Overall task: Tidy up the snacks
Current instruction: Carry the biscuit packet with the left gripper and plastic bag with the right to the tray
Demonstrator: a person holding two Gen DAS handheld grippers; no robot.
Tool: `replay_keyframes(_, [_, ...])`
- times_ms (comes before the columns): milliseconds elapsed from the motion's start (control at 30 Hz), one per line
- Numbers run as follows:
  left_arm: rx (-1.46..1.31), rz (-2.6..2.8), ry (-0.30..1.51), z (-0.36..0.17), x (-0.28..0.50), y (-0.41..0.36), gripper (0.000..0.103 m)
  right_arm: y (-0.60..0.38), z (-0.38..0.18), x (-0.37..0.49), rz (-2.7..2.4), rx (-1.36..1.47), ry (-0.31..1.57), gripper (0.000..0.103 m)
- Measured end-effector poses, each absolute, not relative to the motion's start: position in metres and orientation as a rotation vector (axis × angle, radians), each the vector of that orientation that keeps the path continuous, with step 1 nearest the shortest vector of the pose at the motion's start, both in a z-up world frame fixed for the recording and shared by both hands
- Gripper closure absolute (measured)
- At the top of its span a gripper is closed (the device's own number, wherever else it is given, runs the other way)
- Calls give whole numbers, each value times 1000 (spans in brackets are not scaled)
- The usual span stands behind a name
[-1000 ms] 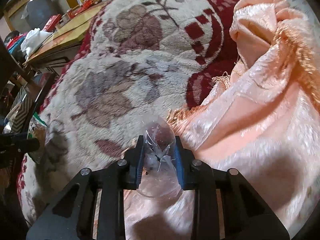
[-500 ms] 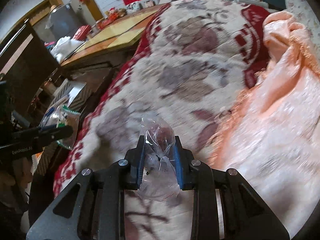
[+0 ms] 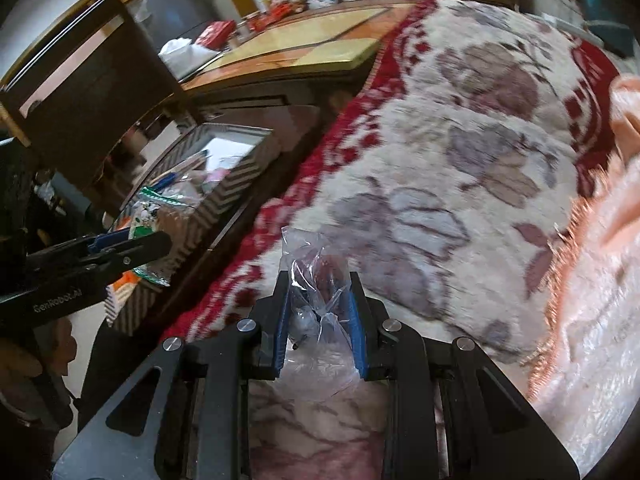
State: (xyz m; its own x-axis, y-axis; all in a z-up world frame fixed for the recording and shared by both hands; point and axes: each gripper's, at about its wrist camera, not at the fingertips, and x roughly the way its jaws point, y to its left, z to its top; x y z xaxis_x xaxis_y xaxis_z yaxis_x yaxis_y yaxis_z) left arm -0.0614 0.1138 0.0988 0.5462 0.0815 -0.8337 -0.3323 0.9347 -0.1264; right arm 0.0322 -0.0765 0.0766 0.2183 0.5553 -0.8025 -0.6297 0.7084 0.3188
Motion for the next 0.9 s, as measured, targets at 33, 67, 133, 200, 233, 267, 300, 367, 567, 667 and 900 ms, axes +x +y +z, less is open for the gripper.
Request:
replay_keyframes(33, [-289,257,962,99,-65,118,52,-69,79,30,834,-94,1071,78])
replay_keyframes(67, [-293,265,959,99,-68,122,52,-65,80,28,840,-101,1068,78])
replay_keyframes(133, [-305,280,953,100,-73,131,52,-53,83,25,855,-120,1064,78])
replay_keyframes(200, [-314,293,949,101,-78,140,52,-43,87,22,872,-134,1061,78])
replay_keyframes(233, [-320,301,946,101,-81,144,52,-37,88,20,880,-144,1058,78])
replay_keyframes(267, [-325,308,943,102,-83,148,52,-32,89,19,888,-152,1058,78])
replay_keyframes(300, [-330,314,940,102,-86,152,52,-26,91,18,895,-159,1057,78])
replay_keyframes(367, [-337,330,935,103,-91,160,52,-16,94,15,911,-173,1052,78])
replay_keyframes(567, [-370,375,925,103,-106,185,52,19,105,3,971,-222,1030,78])
replay_keyframes(667, [-387,393,921,102,-112,196,52,36,108,-4,999,-247,1026,78])
replay_keyframes(900, [-420,445,912,100,-125,222,52,68,109,-12,1048,-279,1034,78])
